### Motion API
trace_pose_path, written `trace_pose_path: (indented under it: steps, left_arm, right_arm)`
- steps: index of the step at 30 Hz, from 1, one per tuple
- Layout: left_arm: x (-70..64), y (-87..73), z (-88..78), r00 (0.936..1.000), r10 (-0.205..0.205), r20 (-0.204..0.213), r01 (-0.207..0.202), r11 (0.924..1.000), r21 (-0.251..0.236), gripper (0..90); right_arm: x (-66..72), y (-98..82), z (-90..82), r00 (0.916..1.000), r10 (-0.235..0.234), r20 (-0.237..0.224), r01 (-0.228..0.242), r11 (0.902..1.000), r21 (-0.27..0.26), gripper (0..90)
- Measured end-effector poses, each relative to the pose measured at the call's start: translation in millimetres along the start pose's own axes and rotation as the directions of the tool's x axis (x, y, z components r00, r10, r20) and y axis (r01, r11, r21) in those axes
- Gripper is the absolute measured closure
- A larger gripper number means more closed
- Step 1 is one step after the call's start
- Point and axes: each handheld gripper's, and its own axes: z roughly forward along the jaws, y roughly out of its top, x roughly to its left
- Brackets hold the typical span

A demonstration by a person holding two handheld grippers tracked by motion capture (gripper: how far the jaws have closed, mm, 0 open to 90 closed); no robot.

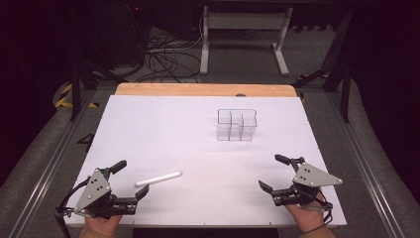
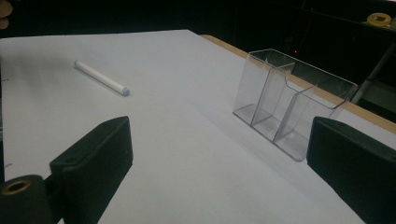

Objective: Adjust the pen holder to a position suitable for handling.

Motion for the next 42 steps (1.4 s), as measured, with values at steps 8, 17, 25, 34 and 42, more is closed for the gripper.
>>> trace_pose_path:
  steps: [8,17,25,34,42]
  left_arm:
    - [-0.1,-0.8,0.3,0.9999,-0.002,0.012,0.002,1.0,-0.004,3.0]
    - [0.2,-1.0,0.4,0.9999,-0.001,0.013,0.002,1.0,-0.008,3.0]
    - [-0.4,-0.8,0.6,0.9999,-0.001,0.014,0.001,1.0,-0.003,3.0]
    - [0.0,-1.0,0.6,0.9999,-0.002,0.013,0.002,1.0,-0.005,3.0]
    - [-0.8,-1.5,-0.5,1.0,-0.003,0.008,0.003,1.0,-0.002,3.1]
  right_arm:
    - [-9.1,20.0,9.0,0.9994,0.014,-0.031,-0.014,0.9994,0.031,8.5]
    - [-17.6,34.3,21.3,0.9994,-0.004,-0.034,0.005,0.9986,0.052,8.5]
    - [-23.7,44.0,26.8,0.999,-0.022,-0.038,0.024,0.9971,0.072,8.5]
    - [-25.1,52.3,30.7,0.997,-0.026,-0.073,0.032,0.9949,0.095,14.8]
    - [-33.4,71.9,43.6,0.9874,-0.046,-0.151,0.071,0.984,0.163,20.9]
